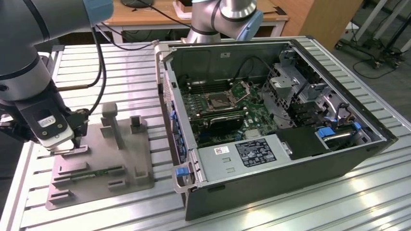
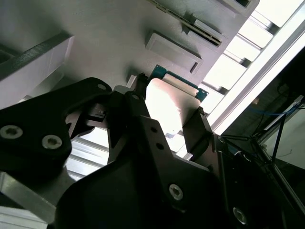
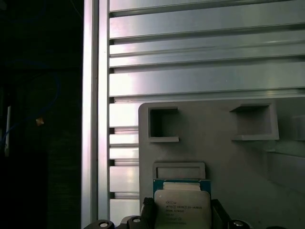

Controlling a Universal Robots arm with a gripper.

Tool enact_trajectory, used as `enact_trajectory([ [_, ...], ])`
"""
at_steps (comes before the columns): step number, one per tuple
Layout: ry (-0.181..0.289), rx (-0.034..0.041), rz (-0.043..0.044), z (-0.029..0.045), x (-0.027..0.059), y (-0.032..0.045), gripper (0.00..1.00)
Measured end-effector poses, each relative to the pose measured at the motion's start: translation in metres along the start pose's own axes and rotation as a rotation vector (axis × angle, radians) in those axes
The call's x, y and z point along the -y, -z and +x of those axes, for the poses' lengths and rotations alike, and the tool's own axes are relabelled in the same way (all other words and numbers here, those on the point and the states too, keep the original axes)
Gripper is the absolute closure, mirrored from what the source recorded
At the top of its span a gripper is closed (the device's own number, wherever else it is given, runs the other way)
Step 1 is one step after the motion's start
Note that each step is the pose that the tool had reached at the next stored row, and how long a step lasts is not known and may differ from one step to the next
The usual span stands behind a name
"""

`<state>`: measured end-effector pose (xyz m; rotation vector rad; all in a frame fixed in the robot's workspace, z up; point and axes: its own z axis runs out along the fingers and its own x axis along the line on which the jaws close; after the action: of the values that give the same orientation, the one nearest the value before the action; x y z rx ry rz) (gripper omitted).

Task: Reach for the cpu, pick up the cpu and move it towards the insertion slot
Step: 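Pick up the cpu and move it towards the insertion slot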

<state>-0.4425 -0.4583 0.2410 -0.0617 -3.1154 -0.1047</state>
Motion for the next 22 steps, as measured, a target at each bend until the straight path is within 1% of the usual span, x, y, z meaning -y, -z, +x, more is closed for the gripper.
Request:
enact_trajectory([
  [12,0.0,0.0,0.0,0.0002,-0.0005,0.0071,0.46],
  [22,0.0,0.0,0.0,0.0003,-0.0007,0.0105,0.46],
])
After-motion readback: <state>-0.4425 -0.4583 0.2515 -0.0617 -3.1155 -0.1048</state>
